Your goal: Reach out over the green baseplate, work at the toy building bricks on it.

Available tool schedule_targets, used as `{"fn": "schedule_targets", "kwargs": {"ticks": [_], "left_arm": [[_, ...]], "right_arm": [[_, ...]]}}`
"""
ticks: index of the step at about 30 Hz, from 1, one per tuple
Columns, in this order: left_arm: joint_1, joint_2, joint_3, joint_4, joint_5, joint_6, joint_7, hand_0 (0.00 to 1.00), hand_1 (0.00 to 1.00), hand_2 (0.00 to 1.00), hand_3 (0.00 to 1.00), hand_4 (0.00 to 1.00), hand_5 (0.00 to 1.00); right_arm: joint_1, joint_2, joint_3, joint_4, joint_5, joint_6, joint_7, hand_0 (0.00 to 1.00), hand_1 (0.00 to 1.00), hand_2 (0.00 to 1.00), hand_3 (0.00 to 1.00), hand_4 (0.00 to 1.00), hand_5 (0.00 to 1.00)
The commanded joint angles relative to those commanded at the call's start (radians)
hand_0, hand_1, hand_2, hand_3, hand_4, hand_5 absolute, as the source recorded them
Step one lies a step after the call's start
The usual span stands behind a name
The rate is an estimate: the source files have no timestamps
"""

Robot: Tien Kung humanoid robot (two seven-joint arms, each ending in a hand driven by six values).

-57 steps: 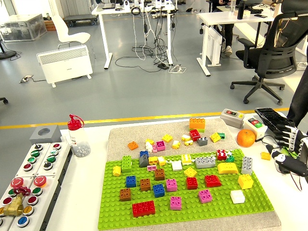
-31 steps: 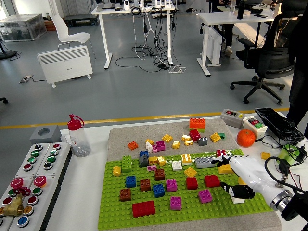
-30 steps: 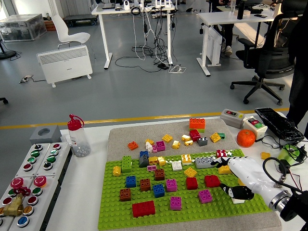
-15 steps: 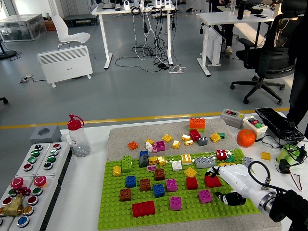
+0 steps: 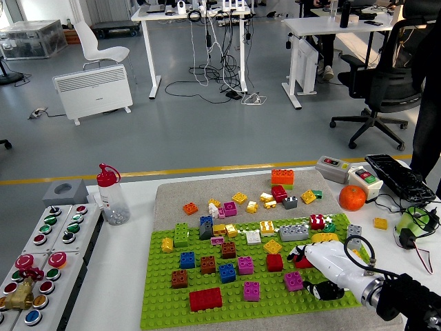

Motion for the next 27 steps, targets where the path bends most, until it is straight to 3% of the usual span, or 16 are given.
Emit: {"fn": "schedule_targets", "kwargs": {"ticks": [27], "left_arm": [[-0.005,0.000,0.000,0.000,0.004,0.001,0.001,0.669,0.624,0.579,0.485,0.244,0.998]], "right_arm": [[0.045,0.028,-0.043,-0.075,-0.015,0.033,-0.006,0.593,0.688,0.689,0.721,0.676,0.023]]}}
